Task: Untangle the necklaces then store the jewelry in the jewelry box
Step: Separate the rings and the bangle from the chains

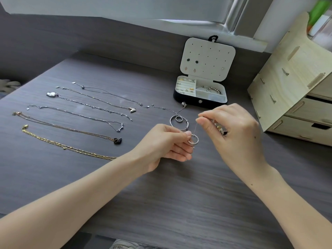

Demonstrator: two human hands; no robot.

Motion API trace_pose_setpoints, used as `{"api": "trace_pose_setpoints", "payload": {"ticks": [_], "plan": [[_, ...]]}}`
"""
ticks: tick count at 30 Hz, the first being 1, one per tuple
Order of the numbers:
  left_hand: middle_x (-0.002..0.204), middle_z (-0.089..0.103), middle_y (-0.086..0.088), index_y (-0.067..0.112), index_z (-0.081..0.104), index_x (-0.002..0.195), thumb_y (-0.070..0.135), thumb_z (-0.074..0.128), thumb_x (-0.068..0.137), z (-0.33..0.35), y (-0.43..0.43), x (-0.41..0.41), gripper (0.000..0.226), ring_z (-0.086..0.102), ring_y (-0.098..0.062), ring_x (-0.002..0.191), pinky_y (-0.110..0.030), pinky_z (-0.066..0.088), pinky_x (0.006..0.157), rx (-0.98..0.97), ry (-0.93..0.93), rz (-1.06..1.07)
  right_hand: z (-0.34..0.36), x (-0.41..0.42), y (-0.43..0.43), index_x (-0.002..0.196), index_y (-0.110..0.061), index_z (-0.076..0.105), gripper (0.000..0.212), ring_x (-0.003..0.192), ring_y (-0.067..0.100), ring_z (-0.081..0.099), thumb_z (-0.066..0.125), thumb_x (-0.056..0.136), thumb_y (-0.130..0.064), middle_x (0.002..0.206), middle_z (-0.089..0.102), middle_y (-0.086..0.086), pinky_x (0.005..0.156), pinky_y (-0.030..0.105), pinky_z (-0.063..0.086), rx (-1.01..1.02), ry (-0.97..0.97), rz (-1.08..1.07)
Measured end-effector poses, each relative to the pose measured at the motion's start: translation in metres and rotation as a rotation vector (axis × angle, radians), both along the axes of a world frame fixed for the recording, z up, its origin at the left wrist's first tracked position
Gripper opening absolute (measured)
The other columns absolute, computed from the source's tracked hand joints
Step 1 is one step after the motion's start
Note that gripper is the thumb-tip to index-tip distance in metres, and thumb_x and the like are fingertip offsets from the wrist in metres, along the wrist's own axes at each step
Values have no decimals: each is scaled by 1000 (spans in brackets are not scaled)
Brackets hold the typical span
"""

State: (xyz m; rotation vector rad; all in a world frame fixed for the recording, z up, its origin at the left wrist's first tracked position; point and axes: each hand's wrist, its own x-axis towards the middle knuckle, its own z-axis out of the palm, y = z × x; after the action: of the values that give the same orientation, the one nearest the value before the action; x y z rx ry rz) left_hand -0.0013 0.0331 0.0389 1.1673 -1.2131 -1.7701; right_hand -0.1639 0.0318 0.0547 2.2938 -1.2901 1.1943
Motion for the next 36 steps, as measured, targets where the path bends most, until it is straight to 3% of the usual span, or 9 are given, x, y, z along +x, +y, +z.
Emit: {"api": "trace_pose_setpoints", "payload": {"ticks": [7, 15, 30, 36], "plan": [[55, 61, -6, 4, 63, 69, 16, 57, 93, 0, 0, 0, 28, 59, -15, 46, -17, 44, 44, -44, -86, 11, 9, 1, -4, 79, -13, 72, 23, 71, 20, 57, 59, 89, -30, 77, 68, -3, 68, 25, 40, 30, 49, 17], [50, 58, -3, 5, 61, 67, 14, 54, 93, 0, 0, 1, 28, 55, -11, 41, -15, 37, 40, -45, -110, 38, -15, 0, 0, 74, -15, 72, 28, 64, 26, 57, 55, 89, -31, 73, 66, -1, 58, 34, 46, -3, 215, 22], [45, 52, 4, 8, 58, 68, 20, 51, 96, -3, -3, 0, 32, 48, -8, 35, -15, 32, 37, -73, -196, 68, -11, 5, -1, 60, -16, 64, 33, 59, 24, 49, 49, 89, -23, 66, 61, -1, 55, 32, 30, -91, 608, -63], [40, 51, 6, 6, 57, 66, 20, 51, 97, -4, -2, 0, 35, 47, -8, 32, -16, 30, 34, -115, -269, 86, -7, 9, -2, 55, -15, 58, 24, 58, 25, 46, 65, 77, -16, 62, 58, -1, 56, 33, 28, -75, 721, -71]]}}
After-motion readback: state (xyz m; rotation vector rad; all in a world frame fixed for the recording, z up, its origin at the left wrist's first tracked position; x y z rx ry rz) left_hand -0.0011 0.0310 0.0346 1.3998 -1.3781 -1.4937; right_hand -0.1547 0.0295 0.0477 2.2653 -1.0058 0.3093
